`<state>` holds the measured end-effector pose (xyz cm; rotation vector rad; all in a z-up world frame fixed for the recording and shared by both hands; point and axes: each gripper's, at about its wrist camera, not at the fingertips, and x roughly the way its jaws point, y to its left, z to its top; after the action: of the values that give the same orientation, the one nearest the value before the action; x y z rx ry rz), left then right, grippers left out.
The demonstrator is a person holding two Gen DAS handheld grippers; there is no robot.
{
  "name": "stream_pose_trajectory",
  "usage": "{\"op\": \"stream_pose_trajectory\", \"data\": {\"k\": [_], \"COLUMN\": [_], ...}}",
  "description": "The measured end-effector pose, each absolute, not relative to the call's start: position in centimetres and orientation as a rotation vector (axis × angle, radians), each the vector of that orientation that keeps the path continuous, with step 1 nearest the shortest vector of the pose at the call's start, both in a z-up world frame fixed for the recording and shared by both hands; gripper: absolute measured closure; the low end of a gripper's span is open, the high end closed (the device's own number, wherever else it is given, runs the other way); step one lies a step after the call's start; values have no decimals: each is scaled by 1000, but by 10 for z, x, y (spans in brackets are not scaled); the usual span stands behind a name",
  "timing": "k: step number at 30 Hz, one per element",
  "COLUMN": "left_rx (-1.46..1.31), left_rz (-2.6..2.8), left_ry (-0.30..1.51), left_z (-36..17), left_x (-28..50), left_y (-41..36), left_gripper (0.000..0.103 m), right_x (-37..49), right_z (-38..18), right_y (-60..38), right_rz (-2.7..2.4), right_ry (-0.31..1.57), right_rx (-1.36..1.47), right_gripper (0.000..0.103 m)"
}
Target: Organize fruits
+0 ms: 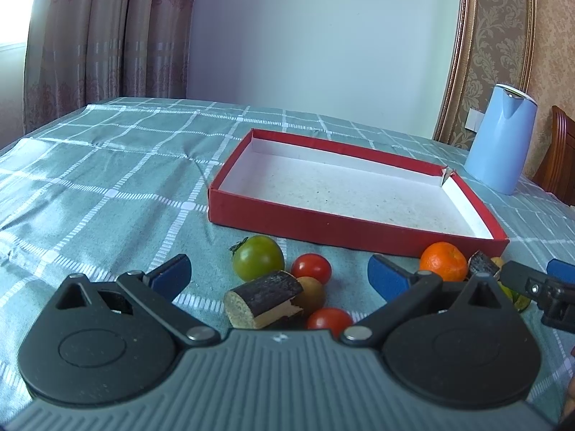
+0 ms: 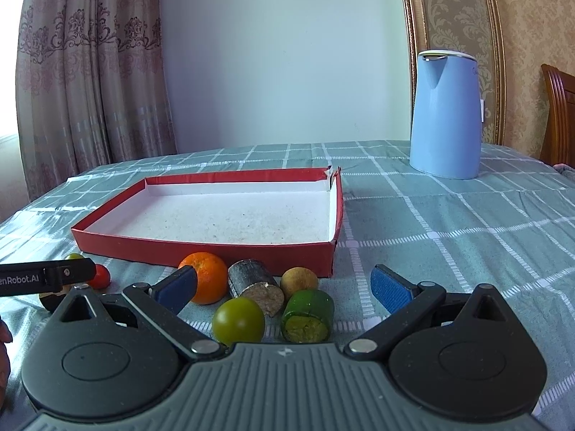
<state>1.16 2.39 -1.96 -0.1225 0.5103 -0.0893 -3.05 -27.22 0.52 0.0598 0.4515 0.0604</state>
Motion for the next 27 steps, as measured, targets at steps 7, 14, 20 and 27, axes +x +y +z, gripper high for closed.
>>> {"op": "stream_pose_trajectory", "data": {"k": [7, 14, 20, 27], "left_rx": [-123, -121, -122, -129], "left_rz": [-87, -91, -91, -84], "left_ry": [513, 511, 512, 506], "left_z": [-20, -20, -20, -20], "left_x": [12, 12, 12, 11], "left_y": [25, 24, 25, 25], "left_gripper": [0, 0, 0, 0], "right_x": [-56, -67, -61, -32], "right_z": [3, 1, -3, -7], "right_y": [-272, -262, -250, -249], "right_rz": [81, 123, 216, 245], "right_ry": [425, 427, 499, 591], "right_rx": [-22, -81, -94, -7], "right_gripper": [0, 4, 30, 41]}}
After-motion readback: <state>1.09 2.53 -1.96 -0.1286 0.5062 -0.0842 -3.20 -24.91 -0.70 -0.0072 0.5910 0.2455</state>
